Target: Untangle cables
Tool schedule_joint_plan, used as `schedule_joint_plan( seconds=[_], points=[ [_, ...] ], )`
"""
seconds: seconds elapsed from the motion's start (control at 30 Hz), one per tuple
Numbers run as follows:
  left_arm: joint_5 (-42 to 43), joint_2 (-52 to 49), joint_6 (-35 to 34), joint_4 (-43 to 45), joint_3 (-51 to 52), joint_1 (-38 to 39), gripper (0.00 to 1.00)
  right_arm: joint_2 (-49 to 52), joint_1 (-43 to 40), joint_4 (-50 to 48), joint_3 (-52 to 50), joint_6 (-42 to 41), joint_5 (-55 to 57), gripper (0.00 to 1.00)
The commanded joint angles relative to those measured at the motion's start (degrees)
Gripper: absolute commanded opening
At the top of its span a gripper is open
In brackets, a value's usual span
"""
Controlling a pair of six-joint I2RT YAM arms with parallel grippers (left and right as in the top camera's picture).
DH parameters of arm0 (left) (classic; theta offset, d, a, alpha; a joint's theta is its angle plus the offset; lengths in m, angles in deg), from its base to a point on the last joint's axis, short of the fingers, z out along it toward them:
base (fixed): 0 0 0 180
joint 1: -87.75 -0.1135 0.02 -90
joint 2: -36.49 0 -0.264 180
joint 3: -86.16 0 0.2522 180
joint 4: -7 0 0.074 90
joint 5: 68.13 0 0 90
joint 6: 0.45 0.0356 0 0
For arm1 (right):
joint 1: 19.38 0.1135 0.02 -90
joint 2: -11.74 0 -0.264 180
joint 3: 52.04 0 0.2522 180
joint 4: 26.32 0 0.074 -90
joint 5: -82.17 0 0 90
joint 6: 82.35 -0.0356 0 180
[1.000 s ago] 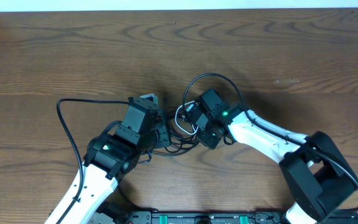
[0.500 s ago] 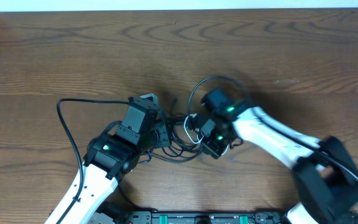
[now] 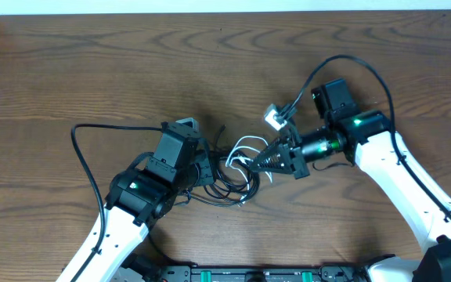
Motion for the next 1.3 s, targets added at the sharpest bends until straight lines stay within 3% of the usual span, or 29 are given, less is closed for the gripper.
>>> schedule_joint_plan(
  seconds=[0.0, 0.07, 0.1, 0.13, 0.33, 0.57, 0.77, 0.9, 0.93, 1.0, 1.03, 1.07, 1.17, 1.27],
  points=[
    [-0.7, -0.5, -0.5, -0.1, 0.0, 0.1, 0.09, -0.5, -1.9, -6.3, 0.5, -2.8, -5.9, 0.01],
    [-0.7, -0.8, -0.5, -0.2, 0.0, 0.1, 0.10, -0.7, -3.5, -12.3, 0.5, -12.5, 6.2, 0.01],
    [-0.7, -1.4, -0.5, -0.2, 0.0, 0.1, 0.10, -1.1, -4.8, -16.0, 0.5, -20.1, 20.5, 0.01],
    [-0.7, -1.8, -0.5, -0.2, 0.0, 0.1, 0.11, -1.5, -5.4, -17.5, 0.5, -22.1, 27.0, 0.01],
    [-0.7, -5.9, -0.4, -1.7, 0.0, 0.1, 0.11, -6.8, -9.4, -17.8, 3.7, -24.3, 54.4, 0.01],
    [-0.7, -12.5, -0.5, -1.4, 0.0, 0.1, 0.11, -12.5, -20.6, -13.5, 12.9, -24.4, 79.0, 0.01],
    [-0.7, -16.8, -0.5, 0.0, 0.0, 0.1, 0.11, -12.7, -30.9, -12.9, 16.9, -22.1, 76.6, 0.01],
    [-0.7, -18.0, -0.5, 1.5, 0.0, 0.1, 0.11, -12.4, -31.8, -11.1, 16.9, -20.3, 60.5, 0.01],
    [-0.7, -18.0, -0.5, 1.7, 0.0, 0.1, 0.15, -12.2, -31.6, -10.6, 16.9, -19.9, 57.2, 0.01],
    [-0.7, -18.1, -0.5, 2.4, 0.0, 0.1, 0.44, -11.5, -30.7, -8.2, 16.9, -19.9, 51.1, 0.02],
    [-0.7, -18.1, -0.5, 3.0, 0.0, 0.1, 0.54, -11.1, -30.2, -6.8, 16.9, -19.9, 49.2, 0.06],
    [-0.7, -18.1, -0.5, 4.0, 0.0, 0.1, 0.67, -10.5, -29.3, -4.8, 16.9, -19.9, 47.7, 0.17],
    [-0.6, -18.1, -3.1, 6.4, 0.0, 0.1, 0.82, -9.0, -26.8, -0.7, 16.9, -19.9, 47.5, 0.37],
    [-0.7, -18.1, -5.8, 8.6, 0.0, 0.3, 0.83, -8.1, -24.5, 1.8, 16.9, -19.9, 49.3, 0.47]
  ],
)
